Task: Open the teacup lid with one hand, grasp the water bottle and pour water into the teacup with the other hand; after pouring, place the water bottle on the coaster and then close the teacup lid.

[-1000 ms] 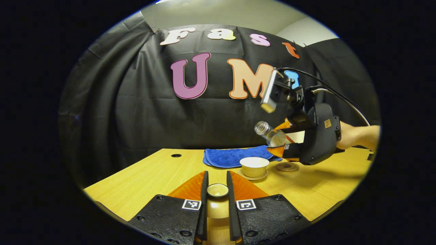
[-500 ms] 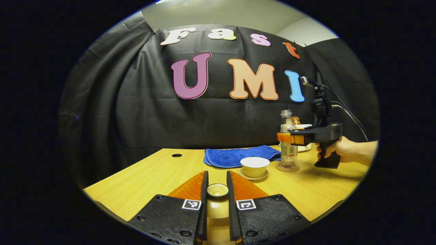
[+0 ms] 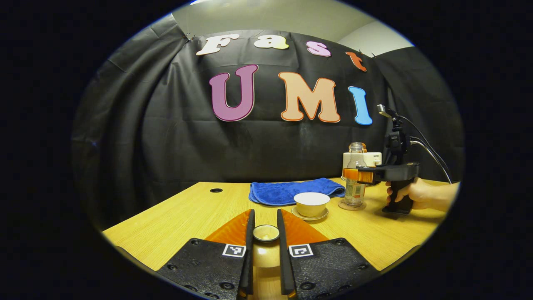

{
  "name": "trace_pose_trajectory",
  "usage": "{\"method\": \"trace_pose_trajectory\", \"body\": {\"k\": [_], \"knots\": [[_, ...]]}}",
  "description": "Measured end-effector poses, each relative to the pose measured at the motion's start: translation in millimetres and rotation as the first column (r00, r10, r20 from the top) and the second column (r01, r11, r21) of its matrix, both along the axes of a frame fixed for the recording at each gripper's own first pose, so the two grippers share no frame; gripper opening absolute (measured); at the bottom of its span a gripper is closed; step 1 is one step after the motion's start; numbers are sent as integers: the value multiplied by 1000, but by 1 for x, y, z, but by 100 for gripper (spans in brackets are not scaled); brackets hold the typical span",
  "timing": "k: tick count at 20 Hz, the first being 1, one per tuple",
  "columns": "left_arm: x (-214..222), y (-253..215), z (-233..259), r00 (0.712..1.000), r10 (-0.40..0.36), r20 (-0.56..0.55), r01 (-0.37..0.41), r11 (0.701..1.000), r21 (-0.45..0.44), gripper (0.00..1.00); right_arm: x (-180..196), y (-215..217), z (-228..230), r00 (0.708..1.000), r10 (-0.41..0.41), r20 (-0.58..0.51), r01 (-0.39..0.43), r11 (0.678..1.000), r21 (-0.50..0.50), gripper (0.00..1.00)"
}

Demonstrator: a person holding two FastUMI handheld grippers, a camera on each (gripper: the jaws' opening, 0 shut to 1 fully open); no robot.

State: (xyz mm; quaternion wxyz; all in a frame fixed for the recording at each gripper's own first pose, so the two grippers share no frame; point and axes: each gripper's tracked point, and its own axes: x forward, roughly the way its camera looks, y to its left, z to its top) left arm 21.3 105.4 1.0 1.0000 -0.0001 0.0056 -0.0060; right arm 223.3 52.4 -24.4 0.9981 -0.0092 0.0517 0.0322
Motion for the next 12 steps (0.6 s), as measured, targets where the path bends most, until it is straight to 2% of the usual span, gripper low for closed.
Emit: {"method": "trace_pose_trajectory", "body": {"k": [8,12], "knots": [[0,1,0,1000,1,-1,-1,1000,0,23,-5,-3,0,997,-10,81,8,1000,23,75],[0,1,-1,1000,3,-1,-3,1000,0,23,-7,-4,0,997,-1,79,-1,1000,20,75]]}}
